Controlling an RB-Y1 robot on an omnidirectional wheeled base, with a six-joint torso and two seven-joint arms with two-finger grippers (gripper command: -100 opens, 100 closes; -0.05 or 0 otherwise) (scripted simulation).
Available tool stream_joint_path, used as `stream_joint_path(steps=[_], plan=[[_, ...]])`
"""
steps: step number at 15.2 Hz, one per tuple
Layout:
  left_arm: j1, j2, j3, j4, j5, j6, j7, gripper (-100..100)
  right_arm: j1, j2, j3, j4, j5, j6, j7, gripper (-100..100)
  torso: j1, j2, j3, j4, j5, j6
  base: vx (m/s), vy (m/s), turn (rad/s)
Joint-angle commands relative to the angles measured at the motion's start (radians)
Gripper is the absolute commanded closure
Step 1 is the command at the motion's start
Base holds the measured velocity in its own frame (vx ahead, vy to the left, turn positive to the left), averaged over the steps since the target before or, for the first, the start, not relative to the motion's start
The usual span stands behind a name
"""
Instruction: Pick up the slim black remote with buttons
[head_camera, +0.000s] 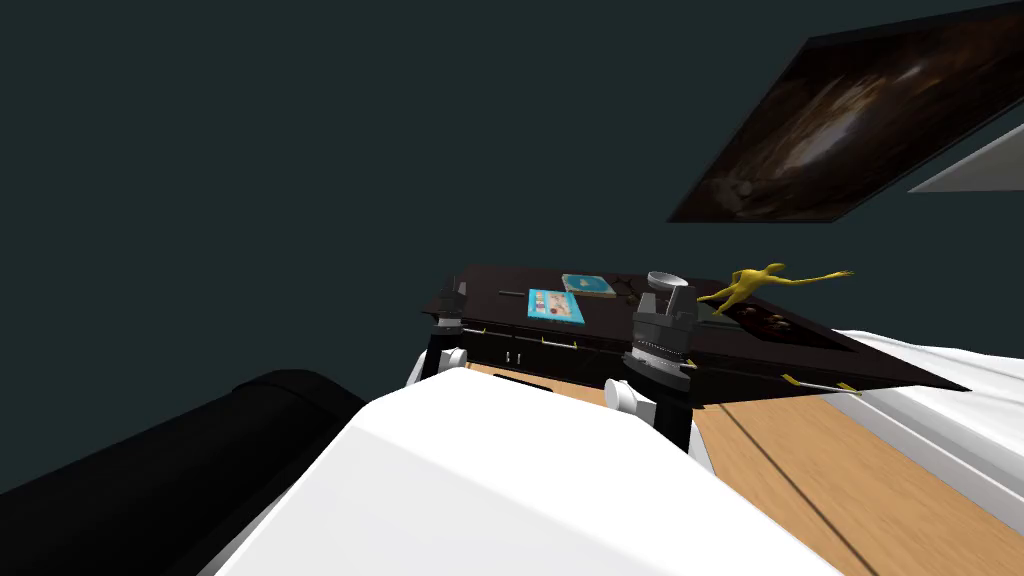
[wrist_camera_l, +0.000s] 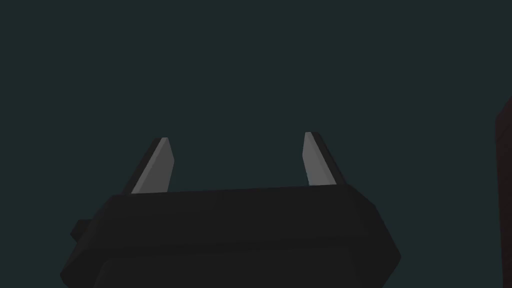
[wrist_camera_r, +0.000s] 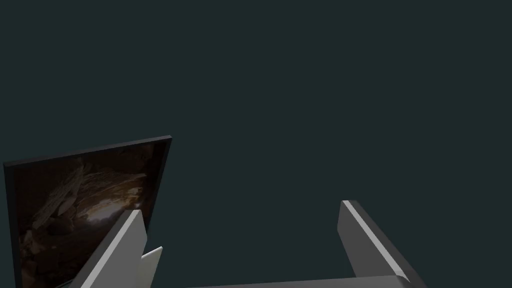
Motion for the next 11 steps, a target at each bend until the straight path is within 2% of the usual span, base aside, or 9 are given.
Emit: stream_joint_path(steps=[1, 4, 5, 6, 7, 8, 9, 10, 11], plan=[[-0.004, 0.043, 0.007, 0.009, 0.008, 0.016, 0.003, -100, 0.000, 0.000, 0.000, 0.000, 0.000, 0.000, 0.000, 0, 0.000, 0.000, 0.000, 0.000, 0.000, 0.000, -0.004, 0.001, -0.069], [-0.013, 0.108, 0.022, 0.029, 0.028, 0.054, 0.011, -100, 0.000, 0.000, 0.000, 0.000, 0.000, 0.000, 0.000, 0, 0.001, 0.001, 0.000, 0.000, 0.000, 0.000, -0.017, 0.009, -0.109], [-0.013, 0.109, 0.022, 0.029, 0.028, 0.054, 0.011, -100, 0.000, 0.000, 0.000, 0.000, 0.000, 0.000, 0.000, 0, 0.001, 0.001, 0.001, 0.000, 0.000, 0.000, -0.020, 0.012, -0.079], [-0.019, 0.143, 0.033, 0.043, 0.042, 0.080, 0.016, -100, 0.000, 0.000, 0.000, 0.000, 0.000, 0.000, 0.000, 0, 0.001, 0.001, 0.001, 0.000, 0.000, 0.000, -0.021, 0.011, -0.124], [-0.019, 0.145, 0.033, 0.043, 0.042, 0.080, 0.016, -100, 0.000, 0.000, 0.000, 0.000, 0.000, 0.000, 0.000, 0, 0.001, 0.001, 0.001, 0.000, 0.000, 0.000, -0.021, 0.012, -0.107], [-0.027, 0.180, 0.045, 0.060, 0.058, 0.111, 0.022, -100, 0.000, 0.000, 0.000, 0.000, 0.000, 0.000, 0.000, 0, 0.001, 0.002, 0.001, 0.000, 0.000, 0.000, -0.024, 0.013, -0.140], [-0.027, 0.180, 0.045, 0.060, 0.058, 0.111, 0.022, -100, 0.000, 0.000, 0.000, 0.000, 0.000, 0.000, 0.000, 0, 0.002, 0.002, 0.001, 0.000, 0.000, 0.000, -0.023, 0.015, -0.122], [-0.035, 0.216, 0.059, 0.079, 0.077, 0.147, 0.029, -100, 0.000, 0.000, 0.000, 0.000, 0.000, 0.000, 0.000, 0, 0.002, 0.002, 0.001, 0.000, 0.000, 0.000, -0.028, 0.017, -0.160], [-0.035, 0.216, 0.059, 0.079, 0.077, 0.147, 0.029, -100, 0.000, 0.000, 0.000, 0.000, 0.000, 0.000, 0.000, 0, 0.002, 0.002, 0.001, 0.000, 0.000, 0.001, -0.028, 0.015, -0.146]])
